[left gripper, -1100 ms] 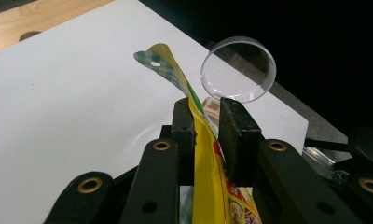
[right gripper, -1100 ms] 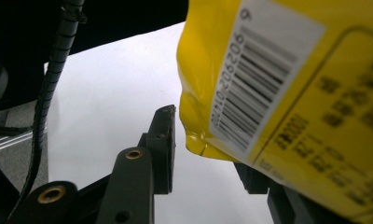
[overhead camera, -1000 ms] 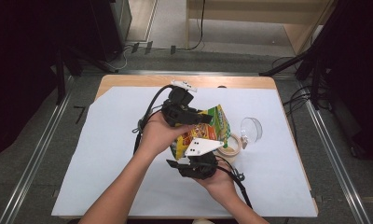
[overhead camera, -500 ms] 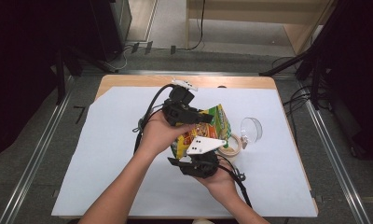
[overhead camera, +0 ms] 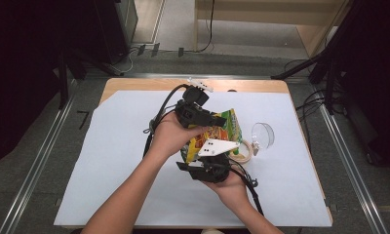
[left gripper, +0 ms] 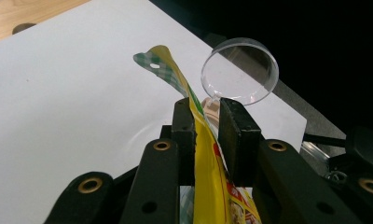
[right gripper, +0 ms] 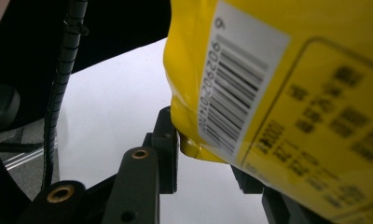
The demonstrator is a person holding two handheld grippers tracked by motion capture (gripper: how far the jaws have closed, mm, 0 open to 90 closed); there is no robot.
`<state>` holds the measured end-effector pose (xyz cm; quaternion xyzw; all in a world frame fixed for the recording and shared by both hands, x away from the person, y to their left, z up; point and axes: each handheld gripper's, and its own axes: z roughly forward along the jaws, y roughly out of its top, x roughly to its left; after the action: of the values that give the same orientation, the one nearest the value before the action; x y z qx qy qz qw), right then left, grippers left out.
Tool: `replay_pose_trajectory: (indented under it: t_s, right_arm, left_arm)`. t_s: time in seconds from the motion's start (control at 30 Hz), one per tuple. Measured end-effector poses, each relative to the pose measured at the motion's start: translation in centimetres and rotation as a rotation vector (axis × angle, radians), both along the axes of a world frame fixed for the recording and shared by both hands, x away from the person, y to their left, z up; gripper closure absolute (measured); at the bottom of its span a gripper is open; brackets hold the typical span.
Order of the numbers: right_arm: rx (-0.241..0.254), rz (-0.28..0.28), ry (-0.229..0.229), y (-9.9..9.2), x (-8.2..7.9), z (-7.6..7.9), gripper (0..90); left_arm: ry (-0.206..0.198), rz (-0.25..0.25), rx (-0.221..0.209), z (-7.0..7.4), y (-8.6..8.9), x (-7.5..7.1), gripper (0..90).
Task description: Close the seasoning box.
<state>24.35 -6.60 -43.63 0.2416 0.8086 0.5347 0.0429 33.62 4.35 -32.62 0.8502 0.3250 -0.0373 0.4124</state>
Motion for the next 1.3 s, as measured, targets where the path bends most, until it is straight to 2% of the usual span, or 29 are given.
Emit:
replay_pose_trajectory:
  t_s: [0.13, 0.43, 0.93, 1.03, 1.13, 1.3]
  right_arm:
    - [0.004, -0.009, -0.018, 0.1, -0.3, 0.2, 68.5]
    - [0.011, -0.015, -0.013, 0.0, -0.1, 0.3, 68.6]
    - [-0.018, -0.002, -0.029, 0.3, -0.4, -0.3, 65.4]
    - [-0.024, 0.007, -0.029, 0.5, -0.6, -0.6, 63.8]
    - [-0.032, 0.012, -0.029, 0.6, -0.6, -0.8, 64.0]
    - [-0.049, 0.023, -0.034, 0.8, -0.8, -1.2, 63.4]
  left_arm:
    - [0.006, 0.0, 0.002, 0.1, -0.1, 0.3, 77.2]
    - [0.004, -0.006, 0.012, 0.2, -0.4, 0.4, 76.9]
    - [-0.003, -0.024, 0.004, -0.3, 0.4, -0.4, 77.4]
    - [0.004, -0.027, -0.003, -0.4, 0.8, -0.5, 80.7]
    - [0.031, -0.029, -0.02, -0.7, 1.3, -0.5, 83.5]
    - [0.046, -0.035, -0.044, -1.1, 1.9, -0.8, 84.0]
